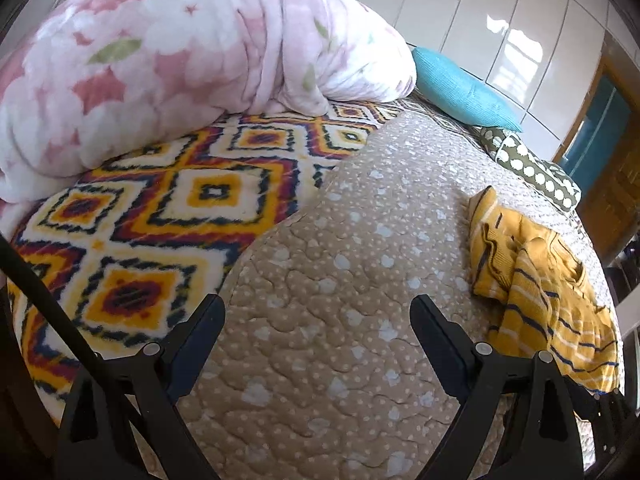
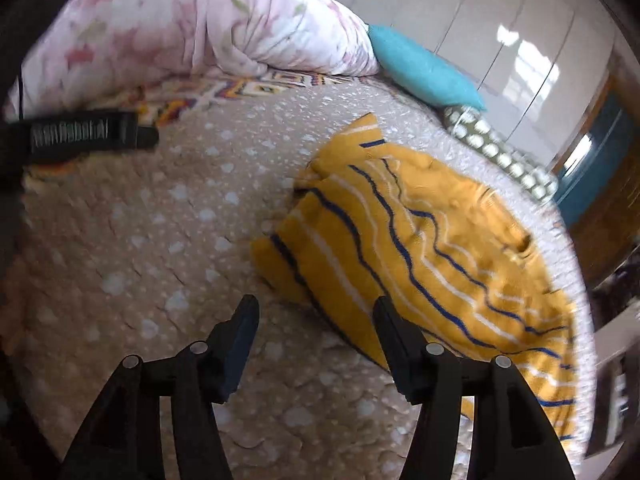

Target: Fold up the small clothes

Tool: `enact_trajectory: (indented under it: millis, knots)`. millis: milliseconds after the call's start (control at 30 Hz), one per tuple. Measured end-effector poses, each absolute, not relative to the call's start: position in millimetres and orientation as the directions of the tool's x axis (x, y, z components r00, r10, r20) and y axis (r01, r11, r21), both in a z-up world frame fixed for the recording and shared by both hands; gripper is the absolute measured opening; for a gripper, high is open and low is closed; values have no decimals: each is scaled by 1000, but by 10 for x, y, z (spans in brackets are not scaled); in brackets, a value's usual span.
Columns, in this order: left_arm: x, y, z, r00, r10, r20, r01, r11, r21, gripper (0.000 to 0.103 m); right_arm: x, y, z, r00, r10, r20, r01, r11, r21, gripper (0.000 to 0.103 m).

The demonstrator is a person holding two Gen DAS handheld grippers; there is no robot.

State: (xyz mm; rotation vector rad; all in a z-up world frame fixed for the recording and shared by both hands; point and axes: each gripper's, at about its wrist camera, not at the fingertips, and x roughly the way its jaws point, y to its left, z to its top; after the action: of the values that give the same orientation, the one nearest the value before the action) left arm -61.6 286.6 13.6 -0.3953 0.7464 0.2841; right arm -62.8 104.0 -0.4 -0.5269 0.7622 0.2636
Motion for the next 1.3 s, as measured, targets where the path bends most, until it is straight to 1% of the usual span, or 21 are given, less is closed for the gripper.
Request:
enact_trajectory:
  millis: [67, 167, 367, 567, 867, 1033, 1067, 1100, 1133, 1167, 1200, 1233, 1300]
  knots:
    - [-627, 2866, 144, 705, 105, -701, -384, 888, -253, 93, -626, 1105, -117, 718, -12, -696, -403, 807, -431, 64]
    - [-632, 2882, 140, 706, 106, -701, -390, 884, -259, 93, -548, 1120, -188, 728, -38, -684, -393, 794, -463, 64]
    - [-633, 2870, 129, 703, 100, -704, -387, 884, -261, 93, -376, 1232, -241, 768, -98, -633, -353, 759, -546, 64]
    - [-628, 2913, 110, 703, 73, -707, -390, 871, -298, 93, -163, 1329, -248, 771, -117, -626, -340, 755, -560, 62]
    - [-676, 3048, 105, 714, 43, -699, -411, 834, -369, 93, 88, 1513, -283, 796, -177, -579, -292, 727, -622, 62]
    - [-687, 3072, 99, 714, 40, -699, -416, 828, -377, 93, 316, 1662, -327, 803, -219, -555, -261, 707, -657, 54]
    - [-688, 3080, 92, 712, 39, -701, -418, 826, -378, 93, 345, 1684, -339, 802, -224, -554, -258, 706, -659, 50]
    - [-690, 3084, 89, 711, 39, -702, -419, 825, -379, 93, 373, 1704, -351, 800, -230, -554, -255, 706, -661, 42]
    - [-696, 3089, 85, 710, 40, -703, -421, 824, -379, 93, 397, 1723, -367, 799, -238, -552, -249, 705, -664, 37]
    - [-703, 3095, 83, 710, 42, -702, -423, 824, -378, 93, 414, 1724, -374, 798, -244, -552, -247, 702, -668, 29]
    - [-708, 3098, 80, 709, 49, -703, -427, 823, -373, 93, 424, 1722, -366, 796, -246, -552, -244, 705, -666, 25]
    - [-712, 3099, 76, 707, 54, -705, -431, 823, -370, 93, 427, 1708, -339, 795, -240, -557, -245, 714, -656, 23]
    - [-709, 3089, 67, 706, 58, -706, -436, 821, -368, 93, 446, 1631, -216, 783, -211, -585, -244, 761, -601, 19]
